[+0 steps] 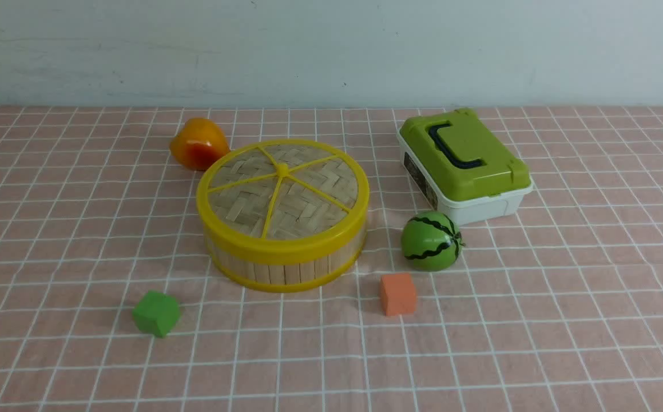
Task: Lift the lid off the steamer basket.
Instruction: Use the left arm to lift the lid of the steamer
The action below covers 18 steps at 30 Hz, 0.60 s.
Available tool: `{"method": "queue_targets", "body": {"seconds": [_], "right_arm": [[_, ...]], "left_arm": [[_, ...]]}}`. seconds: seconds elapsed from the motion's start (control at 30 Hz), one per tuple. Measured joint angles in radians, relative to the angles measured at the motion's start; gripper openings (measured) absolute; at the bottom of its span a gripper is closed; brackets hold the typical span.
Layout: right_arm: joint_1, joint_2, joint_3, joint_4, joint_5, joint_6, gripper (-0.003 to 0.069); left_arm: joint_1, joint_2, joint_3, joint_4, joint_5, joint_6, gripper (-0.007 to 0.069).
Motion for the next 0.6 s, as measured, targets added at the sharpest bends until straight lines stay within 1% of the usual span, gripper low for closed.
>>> {"method": "queue_targets", "body": {"seconds": [0.6], "right_arm": [[0.000, 0.000, 0.000, 0.000, 0.000, 0.000, 0.0241]], "left_arm": [[0.000, 0.000, 0.000, 0.000, 0.000, 0.000, -0.0003]]}}
